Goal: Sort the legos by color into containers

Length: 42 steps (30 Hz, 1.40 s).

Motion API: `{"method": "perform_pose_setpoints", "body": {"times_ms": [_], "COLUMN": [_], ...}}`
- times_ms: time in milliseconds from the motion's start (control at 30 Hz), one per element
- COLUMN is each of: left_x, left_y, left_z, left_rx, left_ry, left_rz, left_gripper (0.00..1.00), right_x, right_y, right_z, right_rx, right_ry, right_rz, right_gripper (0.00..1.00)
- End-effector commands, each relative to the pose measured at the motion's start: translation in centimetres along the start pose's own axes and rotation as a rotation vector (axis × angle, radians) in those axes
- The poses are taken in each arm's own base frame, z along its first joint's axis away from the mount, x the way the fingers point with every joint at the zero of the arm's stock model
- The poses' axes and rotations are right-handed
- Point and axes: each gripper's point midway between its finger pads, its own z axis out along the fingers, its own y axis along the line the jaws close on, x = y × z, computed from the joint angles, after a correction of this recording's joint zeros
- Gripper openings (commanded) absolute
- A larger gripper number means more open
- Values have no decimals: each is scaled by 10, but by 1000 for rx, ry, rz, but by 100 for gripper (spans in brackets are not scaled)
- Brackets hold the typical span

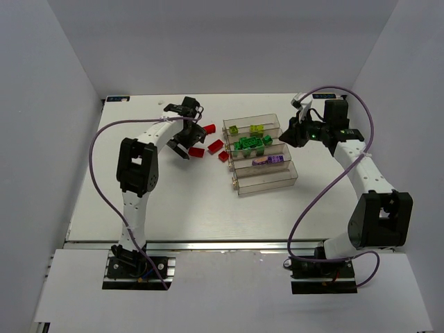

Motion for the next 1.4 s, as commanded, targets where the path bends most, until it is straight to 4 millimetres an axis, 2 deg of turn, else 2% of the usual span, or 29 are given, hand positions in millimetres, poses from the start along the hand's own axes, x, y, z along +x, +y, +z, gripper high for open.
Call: {"method": "perform_pose_setpoints", "body": {"times_ms": [0,33,167,233,367,467,500,533,567,600,633,667,700,733,767,800,833,867,900,933,967,1000,1033,1067,1100,1133,1200,1233,1367], "left_x": [-9,-8,-9,-9,-10,-8,-10,-6,-8,-11,-10,-12,-16,-18,-16,-13,-15,-7,5,12,30,54,61,80,110,129,147,165,190], "left_y": [0,1,-6,-8,-6,-5,-7,0,-5,-8,-4,-4,-7,-8,-8,-9,-22,-17,-21,-35,-29,-34,-52,-55,-46,-53,-53,-51,-59], "left_z": [-5,4,12,16,22,21,13,15,10,-3,-4,-10,-27,-37,-41,-49,-74,-75,-84,-105,-101,-113,-131,-152,-156,-169,-174,-177,-180], "left_rx": [-43,-65,-61,-55,-59,-44,-22,-29,3,38,41,57,99,120,149,186,280,296,358,467,505,631,776,881,984,1069,1116,1127,1191], "left_ry": [-29,-25,-18,-11,-14,-11,-16,-10,-16,-26,-28,-38,-57,-71,-82,-84,-112,-107,-82,-91,-47,21,-9,5,83,75,41,55,6], "left_rz": [-81,-89,-99,-104,-110,-120,-126,-124,-127,-122,-117,-106,-65,-43,-12,62,95,146,252,308,371,498,548,620,738,806,960,1030,1223], "left_gripper": [98,98,95,88,81,66,62,50,45,40,29,23,17,13,1,0,0,0,0,0,0,0,0,0,0,0,0,0,0], "right_x": [-15,-15,-12,-12,-12,-12,-11,-12,-11,-11,-12,-12,-13,-13,-14,-16,-16,-16,-16,-17,-17,-17,-17,-18,-19,-20,-21,-22,-20], "right_y": [1,0,0,1,0,1,2,2,2,3,4,5,5,6,7,7,8,8,9,10,9,10,9,10,10,9,9,9,11], "right_z": [-9,-10,-11,-11,-13,-14,-14,-15,-15,-15,-16,-16,-16,-17,-17,-17,-18,-17,-17,-16,-16,-15,-15,-15,-15,-15,-15,-16,-18], "right_rx": [30,37,44,45,51,53,53,56,54,52,51,50,48,45,44,40,37,34,30,24,24,18,17,15,12,13,16,18,20], "right_ry": [-48,-49,-48,-50,-58,-59,-58,-60,-59,-61,-63,-64,-67,-68,-70,-74,-76,-78,-80,-82,-83,-83,-82,-84,-86,-85,-86,-88,-85], "right_rz": [-42,-45,-43,-43,-42,-44,-43,-46,-45,-46,-49,-51,-53,-53,-54,-58,-58,-57,-56,-52,-48,-46,-42,-42,-43,-42,-49,-52,-53], "right_gripper": [28,28,28,28,27,27,27,26,26,26,26,25,25,25,25,25,24,24,24,24,24,24,24,24,24,24,24,24,24]}}
